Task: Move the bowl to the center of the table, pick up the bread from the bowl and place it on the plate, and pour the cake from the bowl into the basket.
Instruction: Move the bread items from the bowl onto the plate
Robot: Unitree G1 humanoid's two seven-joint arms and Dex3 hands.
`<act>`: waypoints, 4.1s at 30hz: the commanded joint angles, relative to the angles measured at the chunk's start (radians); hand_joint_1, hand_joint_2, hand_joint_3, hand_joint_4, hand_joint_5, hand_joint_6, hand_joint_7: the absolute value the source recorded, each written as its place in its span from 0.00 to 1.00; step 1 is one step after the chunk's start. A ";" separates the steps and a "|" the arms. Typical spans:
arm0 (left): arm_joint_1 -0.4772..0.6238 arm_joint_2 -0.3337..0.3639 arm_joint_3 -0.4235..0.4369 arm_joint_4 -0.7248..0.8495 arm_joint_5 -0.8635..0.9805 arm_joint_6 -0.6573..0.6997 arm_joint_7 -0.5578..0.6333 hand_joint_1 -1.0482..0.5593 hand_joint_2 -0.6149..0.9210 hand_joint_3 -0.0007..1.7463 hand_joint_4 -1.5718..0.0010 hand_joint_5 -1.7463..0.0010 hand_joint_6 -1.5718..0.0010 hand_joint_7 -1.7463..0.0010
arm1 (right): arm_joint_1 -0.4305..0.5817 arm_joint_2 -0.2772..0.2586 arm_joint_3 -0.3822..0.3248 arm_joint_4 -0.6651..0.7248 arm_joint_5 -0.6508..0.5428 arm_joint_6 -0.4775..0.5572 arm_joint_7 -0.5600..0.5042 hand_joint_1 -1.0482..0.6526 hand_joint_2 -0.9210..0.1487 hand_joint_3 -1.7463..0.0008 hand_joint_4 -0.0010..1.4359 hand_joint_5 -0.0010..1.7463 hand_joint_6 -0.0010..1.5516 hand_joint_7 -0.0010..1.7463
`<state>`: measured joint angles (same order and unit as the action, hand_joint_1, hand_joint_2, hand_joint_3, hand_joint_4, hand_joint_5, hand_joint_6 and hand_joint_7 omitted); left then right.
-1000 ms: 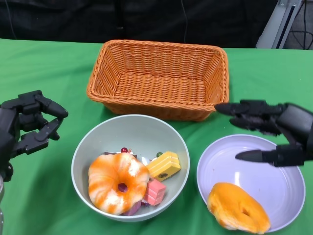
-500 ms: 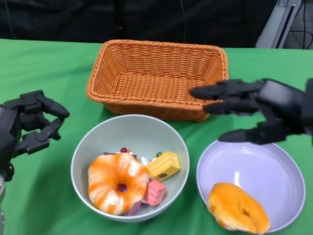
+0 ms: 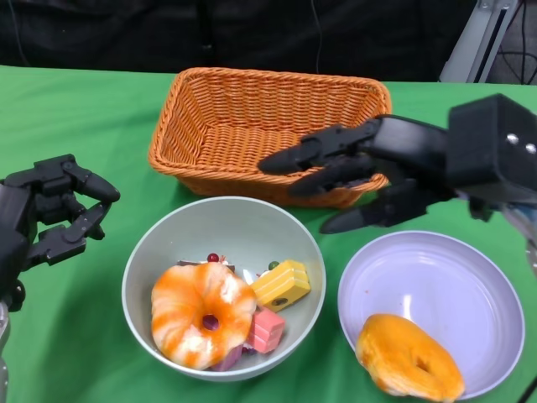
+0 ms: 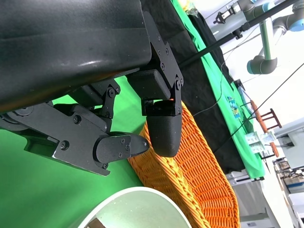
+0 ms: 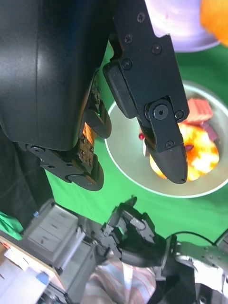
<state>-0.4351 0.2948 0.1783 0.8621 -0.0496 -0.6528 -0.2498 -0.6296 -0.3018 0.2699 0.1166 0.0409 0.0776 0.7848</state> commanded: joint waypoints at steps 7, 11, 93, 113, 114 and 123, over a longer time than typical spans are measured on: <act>0.015 0.014 0.010 -0.022 -0.003 0.011 0.038 0.57 0.90 0.33 0.44 0.18 0.45 0.39 | -0.107 0.072 0.069 0.119 -0.042 -0.042 0.039 0.14 0.00 0.98 0.35 0.01 0.33 0.00; 0.014 0.018 0.008 -0.024 0.005 0.000 0.052 0.54 0.90 0.33 0.44 0.18 0.46 0.38 | -0.127 0.097 0.108 0.175 -0.079 -0.088 0.054 0.13 0.00 0.97 0.34 0.01 0.32 0.00; -0.045 0.024 0.060 0.059 -0.022 0.003 0.112 0.59 0.97 0.24 0.46 0.18 0.46 0.40 | -0.151 0.231 0.385 0.293 -0.534 -0.236 -0.095 0.07 0.00 0.93 0.09 0.00 0.32 0.00; -0.033 0.029 0.057 0.041 -0.017 0.000 0.116 0.59 0.96 0.27 0.46 0.18 0.45 0.40 | -0.123 0.258 0.472 0.324 -0.660 -0.258 -0.165 0.06 0.00 0.94 0.03 0.01 0.22 0.00; -0.032 0.030 0.056 0.040 -0.013 0.000 0.119 0.59 0.96 0.27 0.46 0.18 0.45 0.39 | -0.125 0.261 0.475 0.333 -0.662 -0.259 -0.168 0.06 0.00 0.94 0.03 0.01 0.22 0.01; -0.031 0.028 0.055 0.035 -0.015 -0.001 0.115 0.60 0.94 0.30 0.46 0.17 0.46 0.38 | -0.130 0.283 0.498 0.397 -0.687 -0.257 -0.205 0.08 0.00 0.95 0.08 0.03 0.25 0.01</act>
<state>-0.4721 0.3075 0.2306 0.9080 -0.0600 -0.6421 -0.1312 -0.7666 -0.0135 0.7539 0.4831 -0.6271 -0.1845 0.5775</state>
